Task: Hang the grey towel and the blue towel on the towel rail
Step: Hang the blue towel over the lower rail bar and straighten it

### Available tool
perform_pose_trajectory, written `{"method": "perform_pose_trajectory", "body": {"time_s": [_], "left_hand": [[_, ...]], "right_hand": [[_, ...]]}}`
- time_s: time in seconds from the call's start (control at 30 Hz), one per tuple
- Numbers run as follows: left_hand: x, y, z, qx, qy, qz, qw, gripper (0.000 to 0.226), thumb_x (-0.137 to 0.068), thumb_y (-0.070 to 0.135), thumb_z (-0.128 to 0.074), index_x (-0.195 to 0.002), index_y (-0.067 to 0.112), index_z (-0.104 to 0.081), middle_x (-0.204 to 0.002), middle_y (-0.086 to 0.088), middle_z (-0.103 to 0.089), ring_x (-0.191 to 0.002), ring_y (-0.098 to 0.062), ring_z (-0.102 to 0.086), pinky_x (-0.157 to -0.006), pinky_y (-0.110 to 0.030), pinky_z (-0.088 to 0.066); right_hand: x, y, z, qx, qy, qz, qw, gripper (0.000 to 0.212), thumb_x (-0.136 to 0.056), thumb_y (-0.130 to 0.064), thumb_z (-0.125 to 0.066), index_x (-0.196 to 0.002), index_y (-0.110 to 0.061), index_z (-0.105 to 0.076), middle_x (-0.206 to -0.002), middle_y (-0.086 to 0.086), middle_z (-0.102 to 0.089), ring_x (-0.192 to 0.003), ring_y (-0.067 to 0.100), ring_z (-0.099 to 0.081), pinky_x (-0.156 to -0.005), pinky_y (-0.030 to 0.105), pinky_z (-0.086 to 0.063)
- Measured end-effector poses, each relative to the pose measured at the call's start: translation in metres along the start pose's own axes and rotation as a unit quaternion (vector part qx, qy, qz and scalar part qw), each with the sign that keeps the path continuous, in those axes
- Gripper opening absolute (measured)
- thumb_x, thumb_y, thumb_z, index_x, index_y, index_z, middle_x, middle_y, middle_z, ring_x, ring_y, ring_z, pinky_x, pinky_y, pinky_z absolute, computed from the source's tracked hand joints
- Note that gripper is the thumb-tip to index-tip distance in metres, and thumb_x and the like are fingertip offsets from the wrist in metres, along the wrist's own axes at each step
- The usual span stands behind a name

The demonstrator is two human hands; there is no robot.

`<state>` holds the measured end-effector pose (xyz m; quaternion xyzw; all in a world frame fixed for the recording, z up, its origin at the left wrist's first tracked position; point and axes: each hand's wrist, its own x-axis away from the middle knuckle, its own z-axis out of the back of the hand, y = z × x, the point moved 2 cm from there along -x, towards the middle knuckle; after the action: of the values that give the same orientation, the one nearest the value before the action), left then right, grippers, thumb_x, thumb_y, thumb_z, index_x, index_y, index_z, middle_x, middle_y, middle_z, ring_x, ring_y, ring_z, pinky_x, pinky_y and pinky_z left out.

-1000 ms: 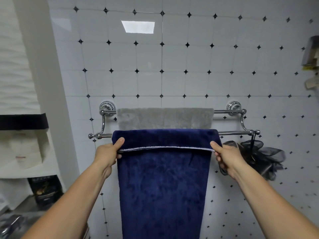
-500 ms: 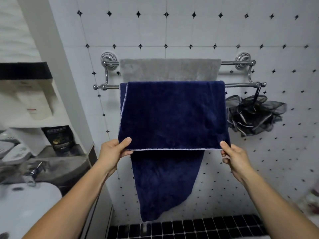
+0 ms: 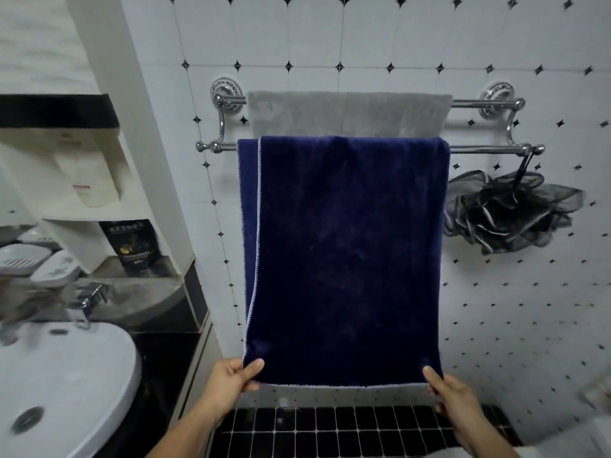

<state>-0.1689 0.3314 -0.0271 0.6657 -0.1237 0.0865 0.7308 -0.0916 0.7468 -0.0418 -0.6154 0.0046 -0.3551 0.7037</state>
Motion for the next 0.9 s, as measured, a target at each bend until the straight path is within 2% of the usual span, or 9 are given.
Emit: {"method": "perform_pose_trajectory", "body": {"time_s": [0.17,0.3,0.4,0.47,0.53,0.63,0.7,0.83,0.9], "left_hand": [[-0.007,-0.001,0.007,-0.037,0.034,0.003,0.999,0.044,-0.082,0.024,-0.074,-0.084,-0.018,-0.062,-0.062,-0.014,-0.062,-0.065,-0.024,-0.059,-0.073,-0.036,-0.049],[-0.027,0.021,0.008,-0.082,0.045,-0.006,0.996,0.031,-0.084,0.01,-0.073,-0.061,0.008,-0.052,-0.055,-0.002,-0.045,-0.059,-0.017,-0.041,-0.064,-0.03,-0.036],[-0.039,0.041,0.01,-0.088,0.059,-0.005,0.994,0.004,-0.084,-0.001,-0.068,-0.085,0.001,-0.065,-0.076,-0.005,-0.066,-0.073,-0.019,-0.059,-0.068,-0.027,-0.044],[-0.045,0.059,0.013,-0.09,0.062,-0.01,0.994,0.015,-0.084,0.0,-0.069,-0.098,0.002,-0.066,-0.087,-0.007,-0.069,-0.081,-0.016,-0.063,-0.069,-0.023,-0.044],[-0.049,0.087,0.015,-0.085,0.072,-0.04,0.993,0.019,-0.084,0.002,-0.068,-0.102,0.006,-0.065,-0.093,-0.006,-0.07,-0.087,-0.017,-0.064,-0.074,-0.025,-0.046],[-0.05,0.15,0.013,-0.075,0.105,-0.129,0.983,0.014,-0.086,0.008,-0.066,-0.095,0.019,-0.065,-0.09,-0.002,-0.068,-0.085,-0.017,-0.063,-0.073,-0.025,-0.047],[-0.048,0.201,0.008,-0.072,0.147,-0.212,0.963,0.013,-0.087,0.012,-0.066,-0.089,0.025,-0.065,-0.085,0.003,-0.068,-0.078,-0.012,-0.063,-0.069,-0.02,-0.047],[-0.041,0.288,-0.005,-0.087,0.242,-0.339,0.905,0.009,-0.088,0.021,-0.062,-0.093,0.027,-0.066,-0.086,0.018,-0.065,-0.077,0.008,-0.06,-0.067,-0.005,-0.04],[-0.041,0.318,-0.013,-0.086,0.265,-0.352,0.893,0.009,-0.088,0.026,-0.062,-0.097,0.028,-0.064,-0.087,0.02,-0.063,-0.081,0.007,-0.059,-0.07,-0.009,-0.04]], "right_hand": [[-0.002,-0.004,-0.008,0.046,-0.024,0.017,0.999,0.036,-0.087,-0.043,-0.066,-0.081,-0.008,-0.07,-0.069,0.008,-0.066,-0.067,0.024,-0.058,-0.06,0.033,-0.046],[-0.011,-0.03,-0.009,0.111,-0.066,0.045,0.991,0.026,-0.09,-0.038,-0.065,-0.094,-0.014,-0.072,-0.074,0.009,-0.067,-0.073,0.023,-0.061,-0.064,0.031,-0.044],[-0.024,-0.049,-0.007,0.189,-0.104,0.037,0.976,0.027,-0.093,-0.033,-0.062,-0.09,-0.007,-0.067,-0.078,0.007,-0.066,-0.069,0.019,-0.057,-0.062,0.027,-0.041],[-0.029,-0.059,-0.007,0.258,-0.136,0.017,0.956,0.02,-0.094,-0.029,-0.06,-0.09,-0.009,-0.061,-0.097,0.012,-0.069,-0.073,0.017,-0.056,-0.06,0.025,-0.039],[-0.034,-0.077,-0.005,0.312,-0.153,0.015,0.938,0.024,-0.094,-0.024,-0.061,-0.11,-0.006,-0.06,-0.117,0.015,-0.064,-0.083,0.017,-0.054,-0.059,0.023,-0.039],[-0.041,-0.136,-0.002,0.276,-0.128,0.086,0.949,0.02,-0.091,-0.026,-0.067,-0.1,-0.016,-0.052,-0.099,0.001,-0.053,-0.089,0.019,-0.051,-0.058,0.02,-0.034],[-0.042,-0.191,-0.003,0.217,-0.088,0.174,0.956,0.02,-0.089,-0.027,-0.068,-0.099,-0.016,-0.055,-0.09,-0.002,-0.058,-0.085,0.019,-0.059,-0.059,0.022,-0.038],[-0.029,-0.303,0.002,0.073,0.038,0.299,0.951,0.018,-0.088,-0.034,-0.068,-0.095,-0.018,-0.065,-0.094,0.0,-0.069,-0.088,0.019,-0.065,-0.074,0.037,-0.052],[-0.022,-0.342,0.005,0.035,0.091,0.317,0.944,0.017,-0.086,-0.038,-0.067,-0.083,-0.022,-0.065,-0.091,0.001,-0.07,-0.089,0.025,-0.064,-0.079,0.039,-0.049]]}}
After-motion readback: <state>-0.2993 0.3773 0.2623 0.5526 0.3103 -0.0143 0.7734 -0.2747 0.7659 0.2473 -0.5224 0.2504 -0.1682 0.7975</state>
